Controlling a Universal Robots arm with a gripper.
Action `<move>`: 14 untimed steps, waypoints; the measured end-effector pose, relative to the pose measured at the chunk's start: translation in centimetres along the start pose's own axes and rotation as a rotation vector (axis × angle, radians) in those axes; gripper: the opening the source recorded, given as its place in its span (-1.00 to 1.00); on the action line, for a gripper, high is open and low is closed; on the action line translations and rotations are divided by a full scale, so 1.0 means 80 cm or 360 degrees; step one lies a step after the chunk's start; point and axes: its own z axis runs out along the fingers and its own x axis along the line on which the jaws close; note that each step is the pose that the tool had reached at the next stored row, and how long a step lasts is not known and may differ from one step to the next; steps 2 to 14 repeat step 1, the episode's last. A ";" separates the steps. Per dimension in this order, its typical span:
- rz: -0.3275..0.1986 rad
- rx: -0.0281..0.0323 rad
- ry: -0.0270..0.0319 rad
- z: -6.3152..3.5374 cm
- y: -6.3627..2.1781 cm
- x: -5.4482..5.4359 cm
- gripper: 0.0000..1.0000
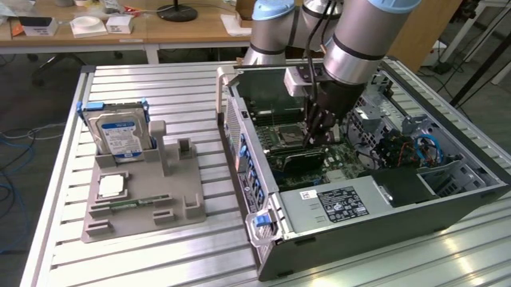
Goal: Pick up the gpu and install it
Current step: 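Press down on the gpu until it lock into place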
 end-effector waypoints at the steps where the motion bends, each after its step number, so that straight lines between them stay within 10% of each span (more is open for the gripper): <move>1: 0.0000 -0.00001 -0.00001 0.000 0.000 0.000 -0.79; 14: 0.0000 -0.00001 -0.00001 0.000 0.000 0.000 -0.79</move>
